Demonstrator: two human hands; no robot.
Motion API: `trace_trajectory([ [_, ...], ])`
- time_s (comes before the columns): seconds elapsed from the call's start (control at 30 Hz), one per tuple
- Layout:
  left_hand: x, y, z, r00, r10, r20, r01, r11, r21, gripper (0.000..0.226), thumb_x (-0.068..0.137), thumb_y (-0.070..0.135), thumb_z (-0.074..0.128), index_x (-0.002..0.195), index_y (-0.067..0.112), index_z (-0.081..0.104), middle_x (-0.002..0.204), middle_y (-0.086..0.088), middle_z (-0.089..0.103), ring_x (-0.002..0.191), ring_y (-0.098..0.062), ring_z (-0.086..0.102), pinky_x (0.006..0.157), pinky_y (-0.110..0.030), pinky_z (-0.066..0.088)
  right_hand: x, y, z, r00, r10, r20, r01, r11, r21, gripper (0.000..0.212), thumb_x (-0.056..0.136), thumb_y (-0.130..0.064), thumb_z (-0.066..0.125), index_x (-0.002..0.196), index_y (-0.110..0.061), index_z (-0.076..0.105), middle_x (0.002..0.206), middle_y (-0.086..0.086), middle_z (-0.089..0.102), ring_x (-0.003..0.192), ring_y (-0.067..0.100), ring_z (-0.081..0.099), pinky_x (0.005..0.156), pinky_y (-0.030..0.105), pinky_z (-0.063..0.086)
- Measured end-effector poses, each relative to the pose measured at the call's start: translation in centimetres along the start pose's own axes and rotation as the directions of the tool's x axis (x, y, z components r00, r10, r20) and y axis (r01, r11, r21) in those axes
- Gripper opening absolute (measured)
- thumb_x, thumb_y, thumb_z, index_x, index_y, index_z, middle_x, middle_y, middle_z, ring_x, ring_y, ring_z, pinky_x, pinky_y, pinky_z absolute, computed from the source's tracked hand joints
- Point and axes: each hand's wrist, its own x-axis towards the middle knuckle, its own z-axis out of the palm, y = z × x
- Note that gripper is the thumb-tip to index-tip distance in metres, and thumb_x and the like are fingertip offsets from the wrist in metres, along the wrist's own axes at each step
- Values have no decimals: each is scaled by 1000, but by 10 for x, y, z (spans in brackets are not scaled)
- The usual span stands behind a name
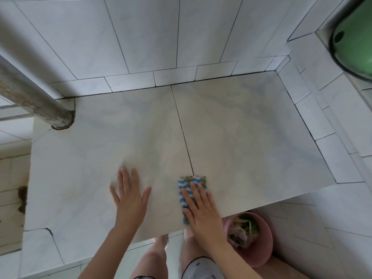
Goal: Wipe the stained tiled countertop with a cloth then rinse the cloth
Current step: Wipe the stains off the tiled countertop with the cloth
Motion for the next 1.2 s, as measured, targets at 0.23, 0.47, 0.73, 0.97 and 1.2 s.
trace_trajectory([
  [0.23, -3, 14, 10, 999, 15, 30, -15, 1000, 9, 88, 76, 64, 0, 147, 13, -7, 154, -9, -19, 139, -18, -24, 110, -50, -13, -24, 111, -6, 961, 274, -29, -276, 951, -143, 54, 103, -29, 8, 144, -4, 34, 154, 19, 20, 144, 38, 11, 116, 53, 14],
  [0.47, 3, 22, 18, 1000, 3, 11, -3, 1000, -13, 109, 69, 79, -15, 146, 4, 2, 154, -17, -13, 140, -25, -19, 110, -55, -7, 5, 124, -5, 865, 500, -48, -502, 855, -130, 57, 98, -28, 10, 144, -2, 32, 154, 24, 16, 143, 42, 6, 115, 55, 9],
  [0.73, 29, 33, 13, 999, 25, 33, -26, 999, 25, 108, 63, 80, -21, 146, 13, -5, 153, -15, -18, 138, -24, -25, 110, -53, -11, 103, 17, 0, 995, 2, -104, -2, 1000, -5, 56, 96, -37, 28, 149, -22, 20, 155, 9, 25, 146, 23, 6, 115, 40, 10],
  [0.97, 60, 52, 3, 996, 62, 59, -67, 994, 82, 88, 82, 67, 12, 146, 9, -6, 153, -16, -19, 138, -23, -25, 112, -48, -10, 152, 79, -19, 994, 55, -98, -57, 998, -11, 54, 93, -37, 30, 144, -19, 35, 148, 11, 38, 140, 26, 26, 110, 38, 14],
  [1.2, 75, 71, 5, 995, 88, 48, -92, 993, 79, 96, 73, 73, -7, 145, 9, -13, 153, -9, -22, 133, -14, -30, 109, -48, -15, 122, 213, -26, 933, 359, -34, -358, 906, -227, 55, 97, -32, 16, 134, -4, 45, 153, 17, 27, 141, 43, 18, 113, 55, 14],
])
